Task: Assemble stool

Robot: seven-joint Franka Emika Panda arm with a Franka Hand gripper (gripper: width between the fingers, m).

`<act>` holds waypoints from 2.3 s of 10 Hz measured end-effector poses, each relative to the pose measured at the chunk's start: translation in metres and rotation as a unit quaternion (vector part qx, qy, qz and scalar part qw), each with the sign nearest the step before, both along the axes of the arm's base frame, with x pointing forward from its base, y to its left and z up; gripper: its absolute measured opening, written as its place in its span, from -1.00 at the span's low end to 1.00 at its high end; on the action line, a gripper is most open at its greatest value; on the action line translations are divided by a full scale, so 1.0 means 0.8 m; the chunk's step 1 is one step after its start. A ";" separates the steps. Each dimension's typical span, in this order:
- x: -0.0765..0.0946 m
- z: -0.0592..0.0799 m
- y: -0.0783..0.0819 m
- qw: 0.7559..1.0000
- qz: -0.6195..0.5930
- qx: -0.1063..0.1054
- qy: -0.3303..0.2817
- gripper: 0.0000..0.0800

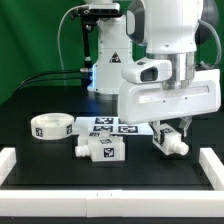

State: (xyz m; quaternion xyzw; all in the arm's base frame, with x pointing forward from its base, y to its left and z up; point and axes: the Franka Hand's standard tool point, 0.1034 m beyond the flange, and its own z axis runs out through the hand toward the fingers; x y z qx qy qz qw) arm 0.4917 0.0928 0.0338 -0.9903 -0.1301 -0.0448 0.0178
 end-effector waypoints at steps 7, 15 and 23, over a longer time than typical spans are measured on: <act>-0.059 0.000 0.017 0.995 -0.101 0.020 -0.015 -0.19; -0.099 -0.020 0.028 0.993 -0.112 0.024 -0.032 0.30; -0.062 0.035 -0.015 1.000 -0.013 0.004 -0.011 0.62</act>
Offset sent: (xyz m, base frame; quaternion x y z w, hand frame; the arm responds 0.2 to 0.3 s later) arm -0.0443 0.0000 -0.0003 -0.0050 0.0661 0.0893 0.9938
